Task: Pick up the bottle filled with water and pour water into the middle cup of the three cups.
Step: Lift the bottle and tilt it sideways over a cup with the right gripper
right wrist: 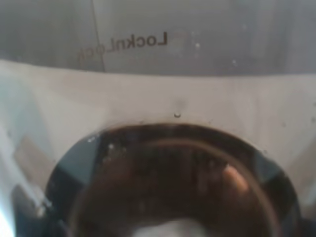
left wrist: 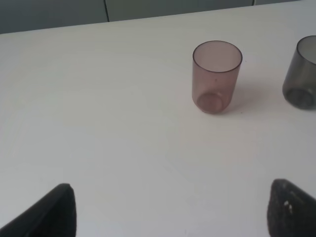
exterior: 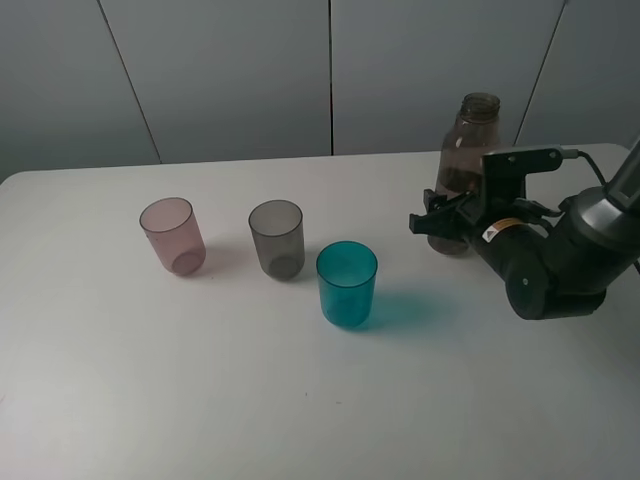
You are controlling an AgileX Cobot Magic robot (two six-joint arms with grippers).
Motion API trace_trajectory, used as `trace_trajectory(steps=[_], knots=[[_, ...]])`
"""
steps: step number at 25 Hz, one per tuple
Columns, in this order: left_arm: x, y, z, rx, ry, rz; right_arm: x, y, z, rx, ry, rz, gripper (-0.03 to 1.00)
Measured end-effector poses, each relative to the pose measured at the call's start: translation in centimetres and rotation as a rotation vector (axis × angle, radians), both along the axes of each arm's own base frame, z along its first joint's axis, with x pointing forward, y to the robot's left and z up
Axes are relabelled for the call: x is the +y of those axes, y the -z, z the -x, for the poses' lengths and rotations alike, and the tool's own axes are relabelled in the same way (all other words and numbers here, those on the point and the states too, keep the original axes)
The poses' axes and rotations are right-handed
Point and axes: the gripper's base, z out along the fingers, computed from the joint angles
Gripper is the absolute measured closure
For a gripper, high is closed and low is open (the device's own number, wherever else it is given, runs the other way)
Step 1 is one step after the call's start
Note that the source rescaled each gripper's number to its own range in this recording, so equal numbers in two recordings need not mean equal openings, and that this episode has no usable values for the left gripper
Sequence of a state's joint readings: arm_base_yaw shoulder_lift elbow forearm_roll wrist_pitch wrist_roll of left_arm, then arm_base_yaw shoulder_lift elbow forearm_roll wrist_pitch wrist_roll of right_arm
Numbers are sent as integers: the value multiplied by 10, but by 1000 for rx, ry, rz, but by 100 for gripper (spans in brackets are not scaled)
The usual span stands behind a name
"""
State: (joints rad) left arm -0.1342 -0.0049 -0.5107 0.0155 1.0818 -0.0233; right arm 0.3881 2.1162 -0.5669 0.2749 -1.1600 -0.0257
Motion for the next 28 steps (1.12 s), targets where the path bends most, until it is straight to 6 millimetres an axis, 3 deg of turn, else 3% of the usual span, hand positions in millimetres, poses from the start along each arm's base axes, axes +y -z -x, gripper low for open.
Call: trace_trajectory(steps=[6, 13, 20, 28], knots=[[0, 0, 0, 0, 0, 0, 4, -22, -4, -75, -29, 9, 96], [0, 0, 0, 0, 0, 0, 12, -44, -23, -152, -102, 14, 96], [0, 0, 0, 0, 0, 0, 22, -57, -56, -118, -206, 54, 96], [0, 0, 0, 0, 0, 0, 41, -91, -91, -201, -436, 128, 96]])
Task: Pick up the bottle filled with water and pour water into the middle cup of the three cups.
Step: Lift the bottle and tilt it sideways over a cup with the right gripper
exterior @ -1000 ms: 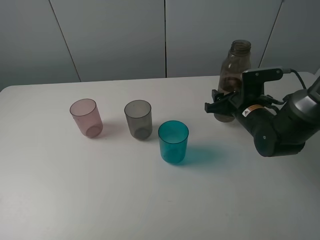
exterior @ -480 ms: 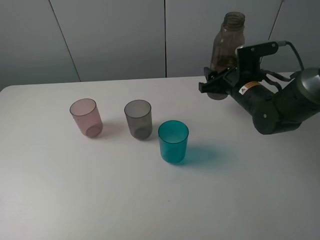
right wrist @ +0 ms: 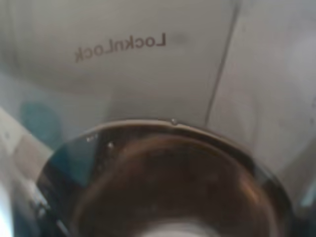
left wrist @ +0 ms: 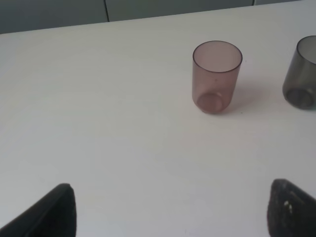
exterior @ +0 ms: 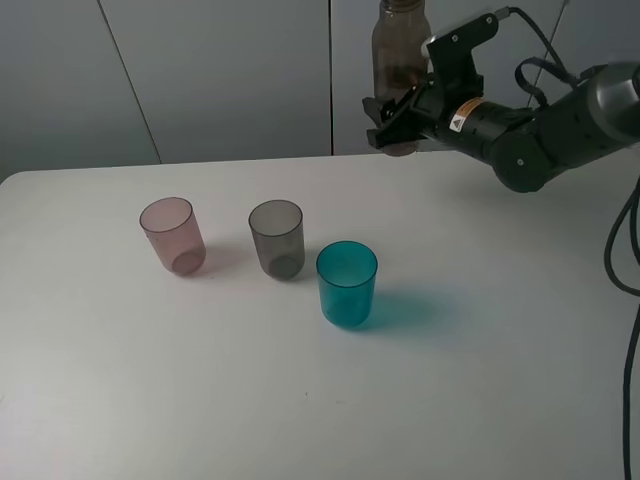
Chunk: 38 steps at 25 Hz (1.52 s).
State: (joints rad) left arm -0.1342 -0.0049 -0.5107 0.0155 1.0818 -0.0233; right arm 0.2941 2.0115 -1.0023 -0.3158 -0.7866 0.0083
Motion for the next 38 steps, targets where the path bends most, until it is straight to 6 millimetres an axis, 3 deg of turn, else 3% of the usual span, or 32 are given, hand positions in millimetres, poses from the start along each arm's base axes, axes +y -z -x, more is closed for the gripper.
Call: trace_trajectory(steps=[5, 13, 23, 38], knots=[[0, 0, 0, 0, 0, 0, 0, -12, -18, -79, -70, -33, 96], [0, 0, 0, 0, 0, 0, -3, -5, -44, -114, -158, -45, 96], [0, 0, 0, 0, 0, 0, 13, 0, -37, -246, -409, 56, 96], [0, 0, 0, -1, 4, -7, 22, 34, -45, -367, -465, 304, 96]])
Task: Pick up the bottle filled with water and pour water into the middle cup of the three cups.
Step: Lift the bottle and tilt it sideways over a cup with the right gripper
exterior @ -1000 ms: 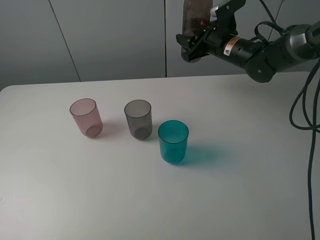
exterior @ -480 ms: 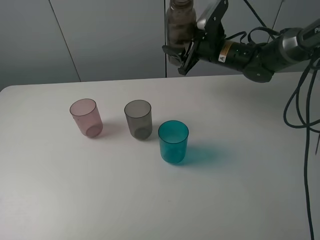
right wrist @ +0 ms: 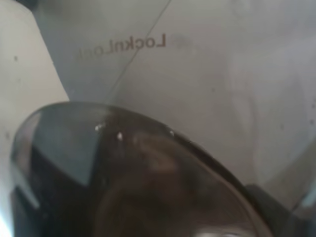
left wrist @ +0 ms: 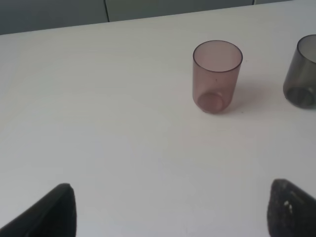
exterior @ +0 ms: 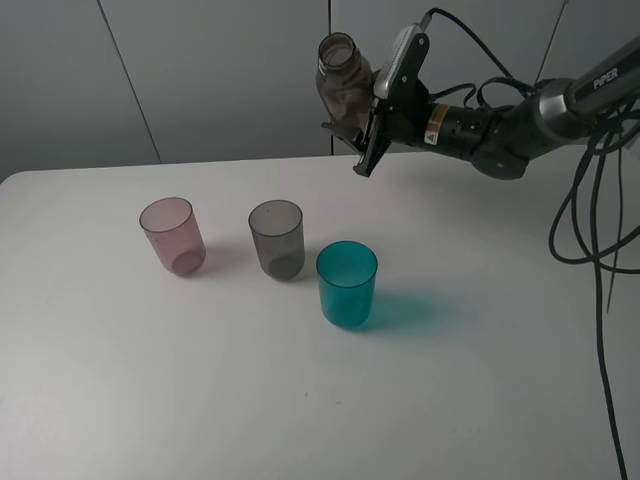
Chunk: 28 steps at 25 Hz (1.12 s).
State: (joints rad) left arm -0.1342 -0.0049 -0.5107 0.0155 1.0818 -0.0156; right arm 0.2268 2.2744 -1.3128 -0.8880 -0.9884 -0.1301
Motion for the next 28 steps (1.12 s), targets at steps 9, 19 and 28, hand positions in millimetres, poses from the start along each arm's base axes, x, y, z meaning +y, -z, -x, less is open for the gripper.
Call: trace_trajectory(steps=[9, 19, 28], knots=[[0, 0, 0, 0, -1, 2, 10, -2, 0, -131, -26, 84, 96], [0, 0, 0, 0, -2, 4, 11, 29, -7, -184, -5, 162, 96], [0, 0, 0, 0, -2, 4, 21, 33, -4, -285, -18, 255, 96]])
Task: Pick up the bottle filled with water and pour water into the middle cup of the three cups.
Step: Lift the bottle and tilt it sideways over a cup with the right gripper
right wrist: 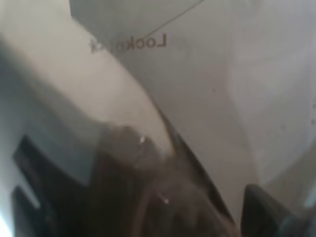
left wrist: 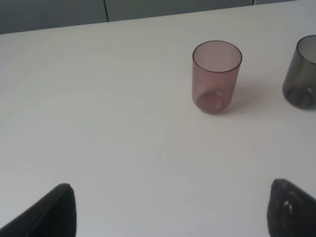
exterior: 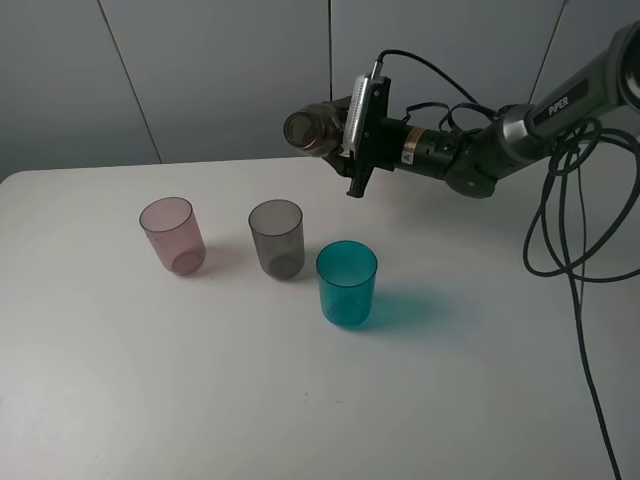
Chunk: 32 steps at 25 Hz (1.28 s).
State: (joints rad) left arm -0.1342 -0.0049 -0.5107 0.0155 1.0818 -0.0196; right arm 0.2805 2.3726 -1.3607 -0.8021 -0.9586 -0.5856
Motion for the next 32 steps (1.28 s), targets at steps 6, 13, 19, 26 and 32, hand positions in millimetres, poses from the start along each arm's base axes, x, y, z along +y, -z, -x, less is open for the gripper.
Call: trace_trajectory(steps=[6, 13, 19, 26, 32], knots=[[0, 0, 0, 0, 0, 0, 12, 2, 5, -71, -33, 55, 96], [0, 0, 0, 0, 0, 0, 19, 14, 7, -108, -24, 109, 96], [0, 0, 0, 0, 0, 0, 20, 14, 5, -163, -9, 142, 96], [0, 0, 0, 0, 0, 0, 20, 14, 5, -218, -17, 185, 96], [0, 0, 0, 0, 0, 0, 21, 14, 5, -258, -25, 216, 96]])
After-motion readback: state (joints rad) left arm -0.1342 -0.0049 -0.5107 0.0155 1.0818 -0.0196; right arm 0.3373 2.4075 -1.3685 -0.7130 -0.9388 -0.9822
